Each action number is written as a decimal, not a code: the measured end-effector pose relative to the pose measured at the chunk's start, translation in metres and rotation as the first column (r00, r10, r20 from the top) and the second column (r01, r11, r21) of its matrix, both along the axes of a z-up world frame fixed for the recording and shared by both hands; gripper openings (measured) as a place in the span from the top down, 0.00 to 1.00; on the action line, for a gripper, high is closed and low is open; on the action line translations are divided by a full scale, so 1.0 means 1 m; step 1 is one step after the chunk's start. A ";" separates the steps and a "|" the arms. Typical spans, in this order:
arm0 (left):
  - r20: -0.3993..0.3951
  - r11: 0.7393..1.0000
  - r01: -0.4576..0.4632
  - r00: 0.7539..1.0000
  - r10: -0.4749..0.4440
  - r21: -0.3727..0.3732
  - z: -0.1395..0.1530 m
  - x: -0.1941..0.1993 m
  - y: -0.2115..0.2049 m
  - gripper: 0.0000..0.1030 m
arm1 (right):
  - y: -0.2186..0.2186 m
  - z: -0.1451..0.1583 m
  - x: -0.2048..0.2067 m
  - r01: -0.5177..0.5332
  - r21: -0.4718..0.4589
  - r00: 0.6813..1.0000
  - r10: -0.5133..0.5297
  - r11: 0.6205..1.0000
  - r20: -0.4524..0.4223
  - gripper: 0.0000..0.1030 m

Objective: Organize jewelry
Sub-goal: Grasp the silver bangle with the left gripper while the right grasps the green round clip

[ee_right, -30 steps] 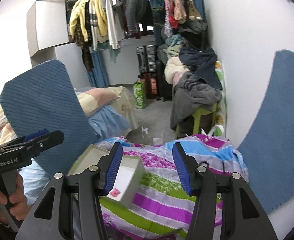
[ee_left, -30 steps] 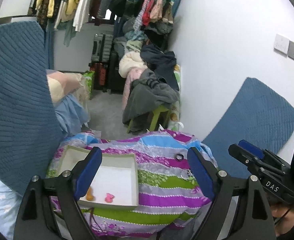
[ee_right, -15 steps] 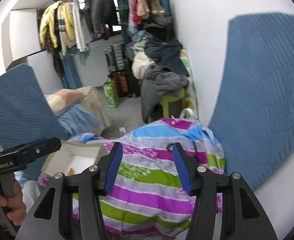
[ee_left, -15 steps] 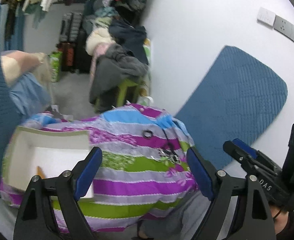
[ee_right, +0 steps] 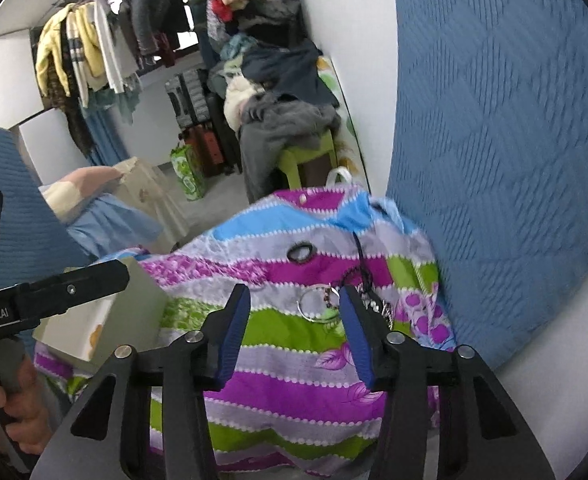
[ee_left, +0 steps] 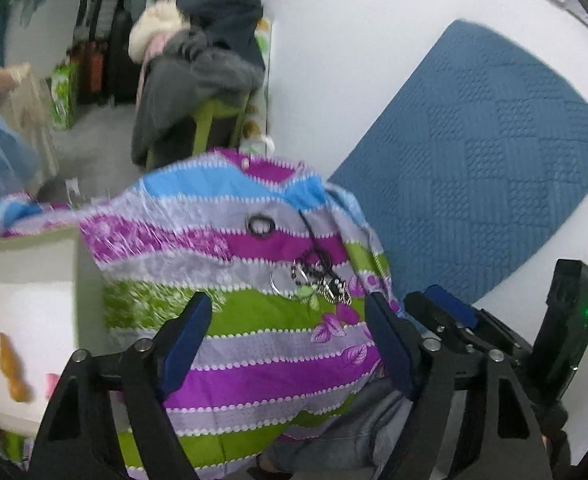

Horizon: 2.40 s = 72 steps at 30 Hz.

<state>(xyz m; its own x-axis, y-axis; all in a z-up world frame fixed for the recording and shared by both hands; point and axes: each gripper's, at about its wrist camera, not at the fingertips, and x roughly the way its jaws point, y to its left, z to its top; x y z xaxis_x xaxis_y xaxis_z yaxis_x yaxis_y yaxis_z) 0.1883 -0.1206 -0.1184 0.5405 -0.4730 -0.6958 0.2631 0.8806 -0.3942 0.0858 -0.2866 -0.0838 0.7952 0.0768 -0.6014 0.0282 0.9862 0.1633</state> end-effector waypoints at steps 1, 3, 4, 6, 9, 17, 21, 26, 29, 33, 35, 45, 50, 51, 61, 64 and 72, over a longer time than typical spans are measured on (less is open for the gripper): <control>-0.015 1.000 -0.001 1.000 0.002 0.003 -0.007 0.006 -0.002 0.28 | -0.002 -0.008 0.006 0.000 0.004 1.000 0.000 1.000 -0.015 0.60; -0.045 1.000 0.001 0.999 -0.001 0.002 -0.023 0.018 -0.008 0.32 | -0.006 -0.024 0.016 0.000 0.014 0.999 0.000 1.000 -0.048 0.61; -0.056 1.000 0.005 0.998 -0.005 0.002 -0.030 0.024 -0.012 0.34 | -0.009 -0.034 0.023 -0.003 0.023 0.998 0.005 1.000 -0.068 0.62; -0.066 1.000 0.012 0.998 -0.011 0.018 -0.039 0.032 -0.016 0.36 | -0.013 -0.046 0.033 -0.012 0.039 0.995 0.016 0.999 -0.096 0.65; -0.092 1.000 0.018 0.996 -0.016 0.015 -0.059 0.046 -0.022 0.40 | -0.018 -0.064 0.052 -0.031 0.073 0.991 0.040 0.997 -0.125 0.66; -0.165 1.000 0.004 0.986 -0.005 -0.010 -0.103 0.079 -0.029 0.55 | -0.035 -0.114 0.106 -0.024 0.134 0.969 0.056 0.991 -0.239 0.68; -0.191 1.000 0.015 0.982 -0.016 -0.011 -0.117 0.090 -0.034 0.57 | -0.038 -0.130 0.122 -0.007 0.118 0.959 0.040 0.993 -0.281 0.68; -0.194 0.999 0.040 0.980 -0.042 -0.013 -0.125 0.099 -0.048 0.61 | -0.032 -0.145 0.131 -0.016 0.097 0.940 0.048 0.995 -0.337 0.71; -0.208 0.999 0.048 0.977 -0.050 -0.014 -0.133 0.105 -0.056 0.64 | -0.038 -0.148 0.131 0.013 0.086 0.937 0.018 0.996 -0.349 0.86; -0.237 0.999 0.051 0.970 -0.052 -0.012 -0.147 0.113 -0.065 0.66 | -0.049 -0.144 0.128 0.045 0.123 0.943 -0.002 0.991 -0.332 0.87; -0.230 0.998 0.058 0.972 -0.057 -0.001 -0.149 0.116 -0.070 0.72 | -0.052 -0.142 0.126 0.049 0.144 0.945 0.001 0.988 -0.328 0.87; -0.196 0.979 0.109 0.978 -0.074 0.173 -0.161 0.124 -0.101 0.88 | -0.066 -0.126 0.116 0.078 0.157 0.962 -0.032 0.985 -0.272 0.87; -0.152 0.954 0.102 0.987 -0.060 0.283 -0.161 0.120 -0.115 0.94 | -0.071 -0.124 0.114 0.094 0.160 0.964 -0.049 0.983 -0.261 0.87; -0.150 0.953 0.097 0.987 -0.055 0.287 -0.160 0.119 -0.115 0.94 | -0.071 -0.123 0.114 0.093 0.159 0.965 -0.050 0.983 -0.259 0.87; -0.164 0.963 0.052 0.986 -0.008 0.266 -0.141 0.088 -0.089 0.98 | -0.061 -0.123 0.112 0.053 0.146 0.966 -0.013 0.988 -0.259 0.87; -0.166 0.964 0.034 0.986 0.011 0.266 -0.134 0.074 -0.074 0.98 | -0.056 -0.124 0.110 0.037 0.153 0.965 0.005 0.988 -0.262 0.87; -0.177 0.958 -0.013 0.982 0.066 0.287 -0.122 0.033 -0.030 0.98 | -0.030 -0.128 0.101 -0.044 0.175 0.956 0.092 0.984 -0.278 0.87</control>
